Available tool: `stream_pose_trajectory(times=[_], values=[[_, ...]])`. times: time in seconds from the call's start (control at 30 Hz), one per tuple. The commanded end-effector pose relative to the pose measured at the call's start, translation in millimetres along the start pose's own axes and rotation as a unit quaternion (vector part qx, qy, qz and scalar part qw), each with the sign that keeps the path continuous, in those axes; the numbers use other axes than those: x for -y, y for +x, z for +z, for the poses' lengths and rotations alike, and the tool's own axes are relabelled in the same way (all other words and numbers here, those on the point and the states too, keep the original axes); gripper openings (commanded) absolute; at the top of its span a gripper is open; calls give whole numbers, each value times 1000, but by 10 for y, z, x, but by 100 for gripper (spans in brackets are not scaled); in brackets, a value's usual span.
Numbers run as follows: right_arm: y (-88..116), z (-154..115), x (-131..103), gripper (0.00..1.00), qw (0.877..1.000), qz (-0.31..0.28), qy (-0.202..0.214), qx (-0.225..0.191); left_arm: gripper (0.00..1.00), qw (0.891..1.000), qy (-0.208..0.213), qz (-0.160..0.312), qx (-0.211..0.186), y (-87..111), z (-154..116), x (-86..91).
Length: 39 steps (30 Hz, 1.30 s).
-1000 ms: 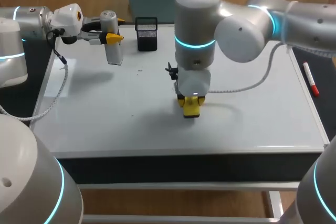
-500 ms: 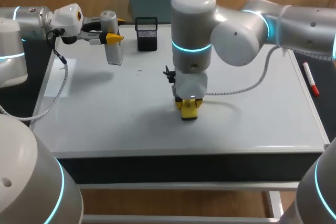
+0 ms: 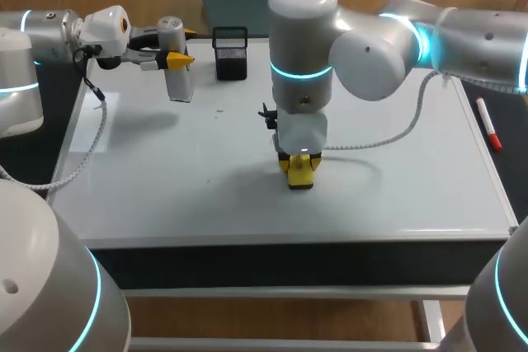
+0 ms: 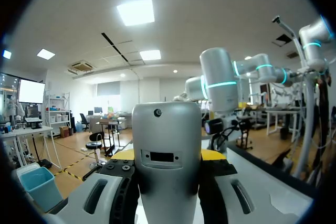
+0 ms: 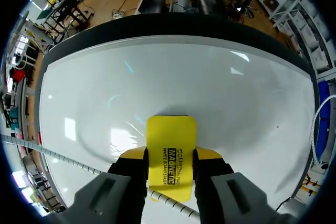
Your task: Pick up the inspection probe, press it on each red-marked spot on the whiteboard one by one, put down the probe, pick up the eraser, and wipe off all the red marks.
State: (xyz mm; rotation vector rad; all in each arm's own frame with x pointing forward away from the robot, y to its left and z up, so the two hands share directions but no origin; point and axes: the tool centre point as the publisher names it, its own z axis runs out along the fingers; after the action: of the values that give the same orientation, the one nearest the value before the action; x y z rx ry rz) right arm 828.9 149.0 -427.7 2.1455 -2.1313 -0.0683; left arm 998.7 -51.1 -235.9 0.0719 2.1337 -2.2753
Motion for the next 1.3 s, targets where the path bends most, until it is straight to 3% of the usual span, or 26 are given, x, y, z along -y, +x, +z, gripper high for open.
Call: stream_pose_trajectory(times=[0.03,0.5,0.9,1.3], values=[[111,36,69,0,1000,9,-1,1,0,1000,-1,0,1,4,3,15],[594,-13,160,0,998,60,1,-2,0,1000,-1,0,1,4,3,15],[849,-58,169,0,998,64,-3,-18,0,1000,-1,0,1,4,3,15],[1105,-469,171,0,998,47,40,-11,0,1000,-1,0,1,4,3,15]])
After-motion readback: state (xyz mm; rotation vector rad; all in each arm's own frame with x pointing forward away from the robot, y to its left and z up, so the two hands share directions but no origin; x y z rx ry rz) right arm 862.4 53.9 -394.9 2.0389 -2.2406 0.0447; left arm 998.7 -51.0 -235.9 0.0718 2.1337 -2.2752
